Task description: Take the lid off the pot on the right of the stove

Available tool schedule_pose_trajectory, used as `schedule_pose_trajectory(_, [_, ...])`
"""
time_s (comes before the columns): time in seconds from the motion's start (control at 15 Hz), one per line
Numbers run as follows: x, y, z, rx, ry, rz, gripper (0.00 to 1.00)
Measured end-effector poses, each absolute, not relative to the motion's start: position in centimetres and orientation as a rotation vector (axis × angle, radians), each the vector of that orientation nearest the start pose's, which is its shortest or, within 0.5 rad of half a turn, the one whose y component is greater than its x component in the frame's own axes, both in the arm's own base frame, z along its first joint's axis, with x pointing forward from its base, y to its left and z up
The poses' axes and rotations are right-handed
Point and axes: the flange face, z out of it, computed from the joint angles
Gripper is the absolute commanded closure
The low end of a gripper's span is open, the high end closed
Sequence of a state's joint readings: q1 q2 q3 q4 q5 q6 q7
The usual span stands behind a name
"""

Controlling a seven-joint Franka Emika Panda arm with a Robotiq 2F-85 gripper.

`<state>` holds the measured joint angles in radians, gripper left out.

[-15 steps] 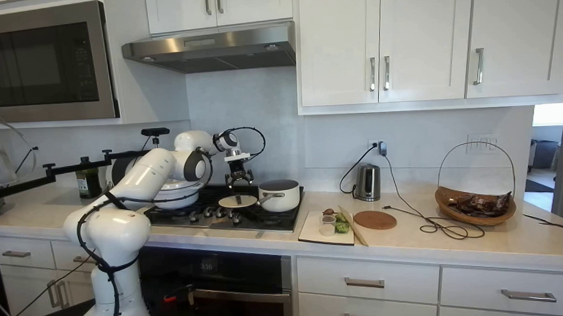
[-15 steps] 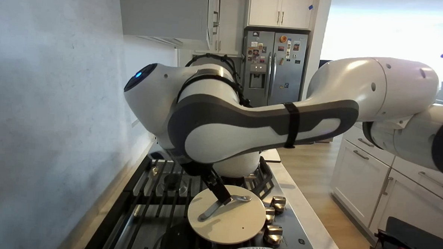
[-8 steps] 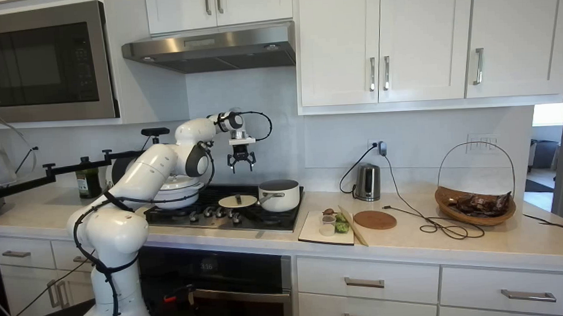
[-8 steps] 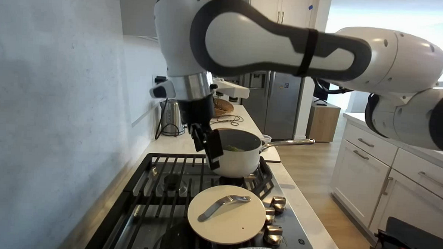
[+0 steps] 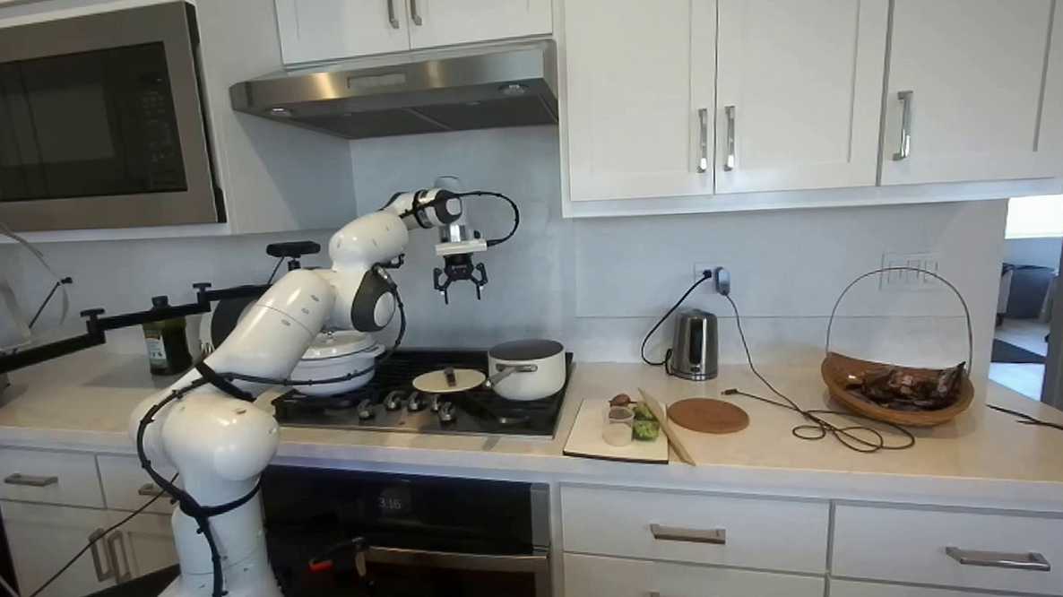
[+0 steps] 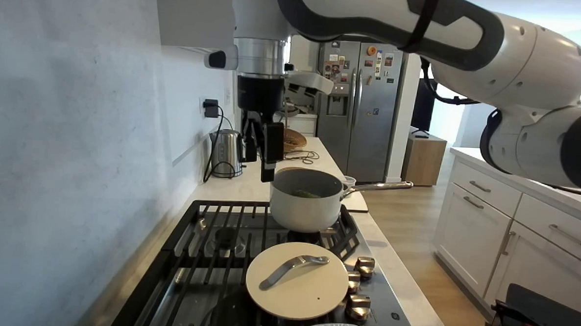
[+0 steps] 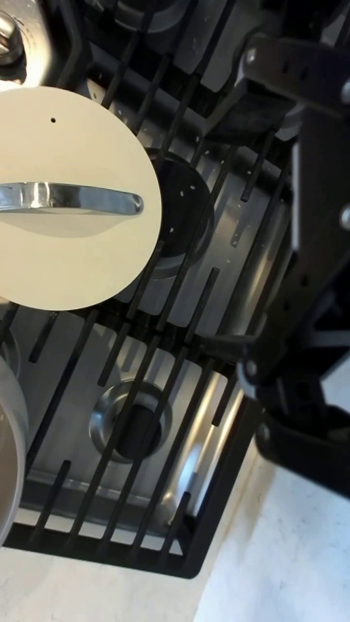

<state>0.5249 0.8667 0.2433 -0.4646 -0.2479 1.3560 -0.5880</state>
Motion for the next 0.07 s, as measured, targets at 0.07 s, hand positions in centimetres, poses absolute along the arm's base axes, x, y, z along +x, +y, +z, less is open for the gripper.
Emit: schedule_pose_trajectory(0.07, [61.36,41.04,54.47,-2.627,-1.821,-0.056,0.0])
